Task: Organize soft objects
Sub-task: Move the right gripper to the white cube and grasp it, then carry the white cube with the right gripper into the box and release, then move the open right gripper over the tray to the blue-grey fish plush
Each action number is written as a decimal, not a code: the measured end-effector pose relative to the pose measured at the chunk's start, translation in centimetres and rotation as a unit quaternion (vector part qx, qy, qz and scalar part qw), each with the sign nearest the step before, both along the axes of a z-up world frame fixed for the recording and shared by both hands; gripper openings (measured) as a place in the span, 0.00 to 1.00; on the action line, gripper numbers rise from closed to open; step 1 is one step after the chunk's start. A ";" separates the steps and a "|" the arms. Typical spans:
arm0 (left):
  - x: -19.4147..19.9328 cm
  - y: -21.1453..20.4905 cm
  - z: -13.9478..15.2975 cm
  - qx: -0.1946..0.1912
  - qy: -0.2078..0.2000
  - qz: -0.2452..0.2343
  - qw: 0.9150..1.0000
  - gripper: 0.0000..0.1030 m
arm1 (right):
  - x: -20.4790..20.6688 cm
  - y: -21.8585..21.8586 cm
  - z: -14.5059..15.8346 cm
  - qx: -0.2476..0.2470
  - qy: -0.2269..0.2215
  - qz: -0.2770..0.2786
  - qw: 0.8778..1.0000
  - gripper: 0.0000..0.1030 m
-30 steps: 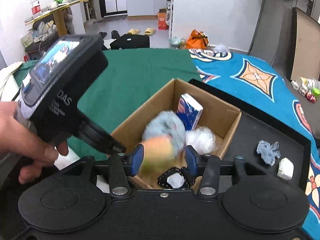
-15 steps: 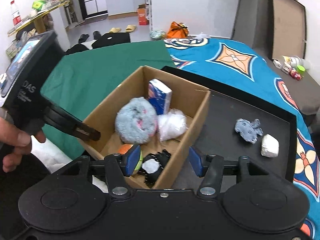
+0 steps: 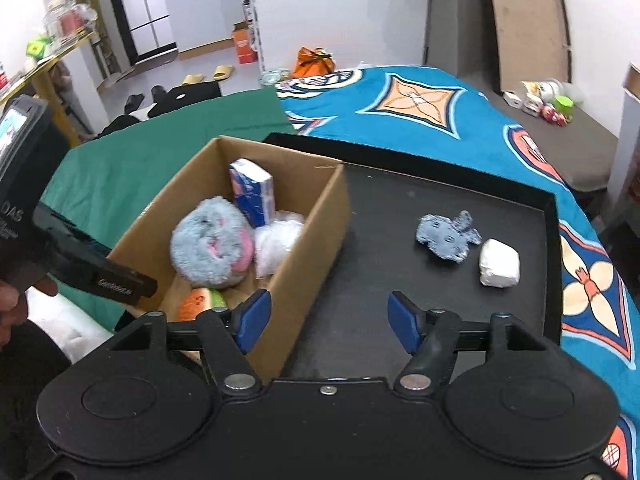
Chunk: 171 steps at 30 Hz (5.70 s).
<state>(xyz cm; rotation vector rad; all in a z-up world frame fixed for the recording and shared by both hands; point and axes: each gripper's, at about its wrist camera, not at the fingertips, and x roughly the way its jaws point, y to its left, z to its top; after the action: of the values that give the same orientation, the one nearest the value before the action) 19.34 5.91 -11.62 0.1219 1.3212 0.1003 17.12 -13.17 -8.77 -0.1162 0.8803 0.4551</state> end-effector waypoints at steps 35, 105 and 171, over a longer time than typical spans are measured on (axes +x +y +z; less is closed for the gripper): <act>1.7 -6.7 -0.9 0.161 0.009 -0.055 0.985 0.53 | 8.8 -11.0 -6.0 0.053 0.023 -0.139 0.989 0.85; -0.2 -2.9 1.6 0.058 -0.052 -0.008 0.997 0.56 | 4.0 -3.9 0.4 0.018 0.025 -0.068 0.997 0.38; 0.2 1.8 -0.5 -0.040 -0.017 0.034 0.998 0.11 | 2.2 0.6 1.5 0.020 0.018 -0.044 0.999 0.63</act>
<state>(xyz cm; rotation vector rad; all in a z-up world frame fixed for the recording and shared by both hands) 19.50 7.71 -12.09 0.0079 1.2939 0.1061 19.27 -12.57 -7.30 -0.0329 0.9065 0.3938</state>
